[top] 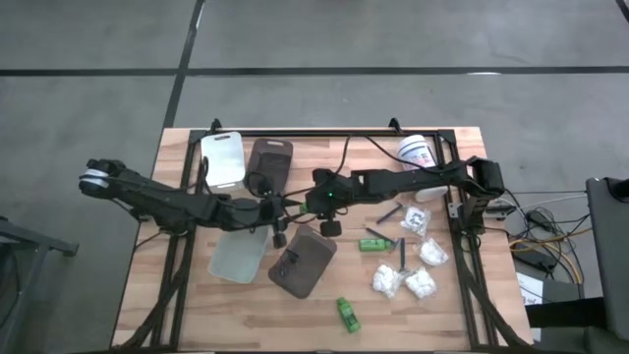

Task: Pick & Place Travel size toiletries
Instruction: Put the middle green shampoo into the top black transparent bin

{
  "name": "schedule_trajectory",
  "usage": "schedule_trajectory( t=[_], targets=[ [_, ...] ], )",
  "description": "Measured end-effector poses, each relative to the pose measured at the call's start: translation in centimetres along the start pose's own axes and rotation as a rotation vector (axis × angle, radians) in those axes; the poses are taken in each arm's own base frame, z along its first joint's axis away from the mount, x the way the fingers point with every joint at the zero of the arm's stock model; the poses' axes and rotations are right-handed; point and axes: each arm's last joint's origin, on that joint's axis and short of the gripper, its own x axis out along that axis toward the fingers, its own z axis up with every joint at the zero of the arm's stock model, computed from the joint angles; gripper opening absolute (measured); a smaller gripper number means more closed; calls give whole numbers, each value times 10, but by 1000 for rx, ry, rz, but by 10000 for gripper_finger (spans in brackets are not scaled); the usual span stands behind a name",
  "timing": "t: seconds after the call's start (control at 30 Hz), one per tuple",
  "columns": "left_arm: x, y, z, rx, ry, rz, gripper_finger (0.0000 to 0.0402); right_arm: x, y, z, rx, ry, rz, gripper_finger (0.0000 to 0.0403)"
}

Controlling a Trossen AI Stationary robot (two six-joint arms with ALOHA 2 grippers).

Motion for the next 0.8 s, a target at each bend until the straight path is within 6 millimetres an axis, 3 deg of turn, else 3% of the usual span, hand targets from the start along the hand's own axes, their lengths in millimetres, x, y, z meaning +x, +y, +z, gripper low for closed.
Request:
schedule_trajectory(
  t=[0.4, 0.8],
  targets=[
    [11, 0, -13, -23, 33, 67, 138, 0, 0, 4, 3, -51, -9, 95],
    [15, -1, -12, -15, 3, 52, 137, -1, 11, 7, -15, -61, 8, 95]
  ],
)
